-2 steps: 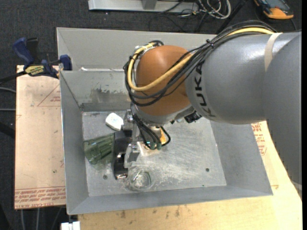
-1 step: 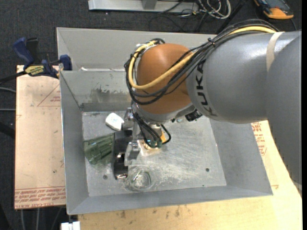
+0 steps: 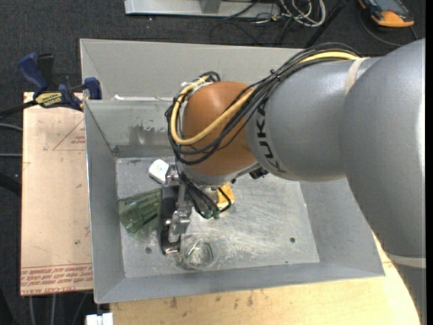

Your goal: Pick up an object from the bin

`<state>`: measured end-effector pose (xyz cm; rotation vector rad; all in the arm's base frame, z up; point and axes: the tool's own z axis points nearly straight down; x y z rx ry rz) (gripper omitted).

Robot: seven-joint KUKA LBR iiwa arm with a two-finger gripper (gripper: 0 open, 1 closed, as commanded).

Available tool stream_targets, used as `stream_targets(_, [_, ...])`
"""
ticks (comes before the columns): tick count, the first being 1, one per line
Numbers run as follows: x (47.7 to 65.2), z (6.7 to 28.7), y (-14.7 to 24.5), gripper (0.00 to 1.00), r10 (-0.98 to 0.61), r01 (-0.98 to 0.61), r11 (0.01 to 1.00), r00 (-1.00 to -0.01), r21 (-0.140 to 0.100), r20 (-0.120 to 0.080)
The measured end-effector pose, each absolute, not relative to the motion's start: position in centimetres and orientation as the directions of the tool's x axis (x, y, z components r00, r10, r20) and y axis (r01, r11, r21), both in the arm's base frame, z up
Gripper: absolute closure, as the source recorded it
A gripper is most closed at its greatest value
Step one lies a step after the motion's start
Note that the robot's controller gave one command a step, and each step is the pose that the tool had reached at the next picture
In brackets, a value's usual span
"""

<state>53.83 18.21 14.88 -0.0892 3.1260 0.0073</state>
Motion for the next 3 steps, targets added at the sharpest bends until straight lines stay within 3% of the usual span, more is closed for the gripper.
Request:
stream_targets(1, [54.53,11.74,18.03,0.00,-0.224,-0.224,0.975,-0.974,0.005,-0.020])
stream_targets(2, [54.80,11.80,18.12,0.00,-0.276,-0.276,0.961,-0.961,0.004,-0.034])
stream_targets(3, [54.94,11.82,18.16,1.00,-0.279,-0.279,0.960,-0.960,0.005,-0.042])
